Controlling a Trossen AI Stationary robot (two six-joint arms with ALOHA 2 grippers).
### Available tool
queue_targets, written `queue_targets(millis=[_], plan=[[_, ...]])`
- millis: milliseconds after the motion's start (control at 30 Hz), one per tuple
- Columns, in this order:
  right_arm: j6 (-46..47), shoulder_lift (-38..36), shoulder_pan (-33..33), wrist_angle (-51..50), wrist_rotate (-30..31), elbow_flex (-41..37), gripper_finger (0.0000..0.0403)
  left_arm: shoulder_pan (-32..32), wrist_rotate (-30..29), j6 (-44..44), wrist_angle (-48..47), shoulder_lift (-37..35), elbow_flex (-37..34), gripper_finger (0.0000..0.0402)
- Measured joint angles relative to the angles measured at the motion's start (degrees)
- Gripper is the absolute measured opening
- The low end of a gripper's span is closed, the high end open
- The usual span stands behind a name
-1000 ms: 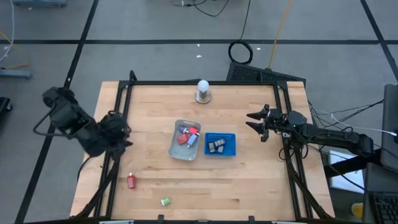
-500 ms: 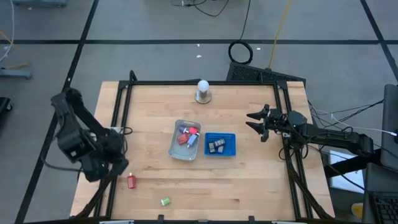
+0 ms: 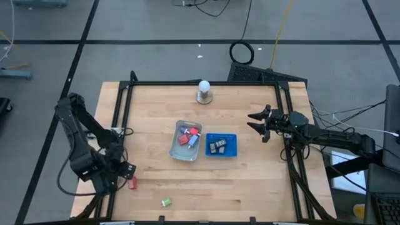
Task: Pick & Place Office items
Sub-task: Put the red charger adapter into the gray bin
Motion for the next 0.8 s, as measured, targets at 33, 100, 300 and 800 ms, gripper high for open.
queue_targets(millis=[33, 100, 300, 800], plan=[[0.0, 0.0, 0.0, 0.0, 0.0, 0.0, 0.0196, -0.2, -2.2, -0.4, 1.6, -0.2, 0.0, 0.0184], [0.0, 0.0, 0.0, 0.0, 0.0, 0.0, 0.0196, -0.2, -6.3, -0.1, 5.8, -0.2, 0.0, 0.0184], [0.0, 0.0, 0.0, 0.0, 0.0, 0.0, 0.0197, 0.0, -15.0, 3.4, 12.5, 1.0, 0.0, 0.0184], [0.0, 0.0, 0.0, 0.0, 0.0, 0.0, 0.0197, -0.1, 0.8, -12.0, 8.9, 7.3, 0.0, 0.0219]])
